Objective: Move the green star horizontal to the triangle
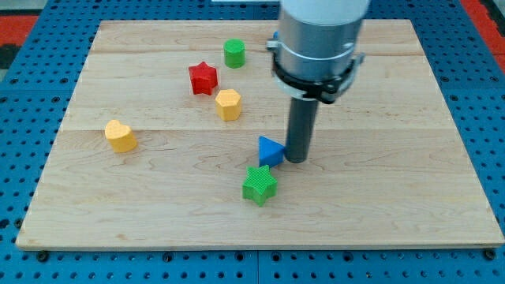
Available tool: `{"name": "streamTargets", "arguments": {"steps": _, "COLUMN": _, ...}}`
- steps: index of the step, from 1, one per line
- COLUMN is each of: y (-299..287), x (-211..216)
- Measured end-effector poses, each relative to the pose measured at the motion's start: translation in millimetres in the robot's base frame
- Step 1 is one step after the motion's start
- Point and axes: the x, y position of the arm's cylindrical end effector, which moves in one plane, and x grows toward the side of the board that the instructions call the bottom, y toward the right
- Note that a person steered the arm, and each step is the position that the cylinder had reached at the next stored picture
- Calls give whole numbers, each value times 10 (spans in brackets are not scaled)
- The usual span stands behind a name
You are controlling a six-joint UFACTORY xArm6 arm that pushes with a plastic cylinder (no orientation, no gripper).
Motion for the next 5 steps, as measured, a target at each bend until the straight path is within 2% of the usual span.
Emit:
{"name": "streamTargets", "arguments": {"steps": 1, "y": 187, "x": 284}}
{"name": "streamTargets", "arguments": {"steps": 2, "y": -152, "x": 611}}
{"name": "streamTargets", "arguments": {"steps": 3, "y": -791, "x": 558}}
{"name": "streamTargets", "arguments": {"steps": 4, "y": -848, "x": 854}}
{"name": "streamTargets", "arguments": {"steps": 5, "y": -1091, "x": 808}}
